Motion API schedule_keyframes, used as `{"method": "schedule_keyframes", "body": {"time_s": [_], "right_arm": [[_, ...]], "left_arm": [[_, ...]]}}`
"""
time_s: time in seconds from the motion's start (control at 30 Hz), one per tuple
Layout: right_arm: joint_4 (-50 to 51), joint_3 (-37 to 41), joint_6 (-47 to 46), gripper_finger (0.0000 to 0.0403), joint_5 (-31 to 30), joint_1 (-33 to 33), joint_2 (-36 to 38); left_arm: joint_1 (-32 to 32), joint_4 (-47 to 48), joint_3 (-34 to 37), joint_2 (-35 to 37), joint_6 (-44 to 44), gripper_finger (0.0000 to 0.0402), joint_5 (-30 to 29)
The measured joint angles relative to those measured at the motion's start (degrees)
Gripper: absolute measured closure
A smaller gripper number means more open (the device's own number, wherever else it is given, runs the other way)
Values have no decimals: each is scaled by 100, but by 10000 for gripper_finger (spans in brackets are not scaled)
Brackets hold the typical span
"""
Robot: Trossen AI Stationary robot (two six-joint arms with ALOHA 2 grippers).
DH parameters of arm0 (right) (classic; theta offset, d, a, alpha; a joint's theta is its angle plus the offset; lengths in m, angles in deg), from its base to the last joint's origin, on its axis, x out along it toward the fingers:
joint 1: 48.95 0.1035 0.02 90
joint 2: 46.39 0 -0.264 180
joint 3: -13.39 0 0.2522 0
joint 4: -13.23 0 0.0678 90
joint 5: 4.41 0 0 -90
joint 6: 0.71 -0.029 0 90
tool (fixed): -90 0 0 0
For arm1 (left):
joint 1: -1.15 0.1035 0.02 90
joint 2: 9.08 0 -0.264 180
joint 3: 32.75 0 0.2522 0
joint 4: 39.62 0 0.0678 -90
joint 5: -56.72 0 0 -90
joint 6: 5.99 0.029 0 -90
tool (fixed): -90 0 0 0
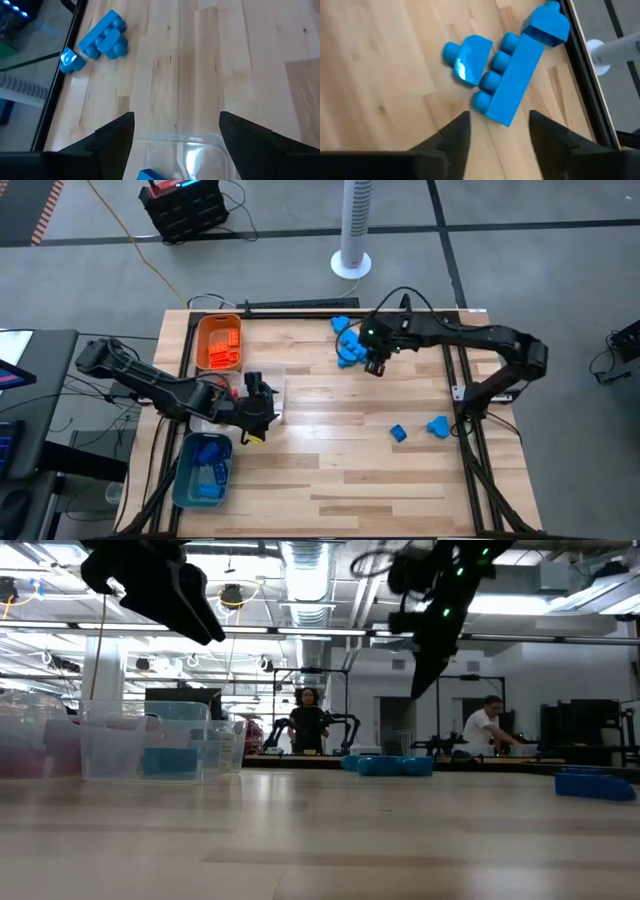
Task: Sort blocks
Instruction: Put the light blue game piece into the right transparent bin
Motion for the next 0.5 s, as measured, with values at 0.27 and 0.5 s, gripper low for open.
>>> {"method": "schedule_keyframes", "body": {"time_s": [0.27,0.5], "right_arm": [[-473,0,-36,91,-7,-485,-1147],[-830,0,-191,35,26,-852,-1684]], "left_arm": [[-72,263,0,124,-435,116,91],[-198,708,0,294,-788,116,115]]}}
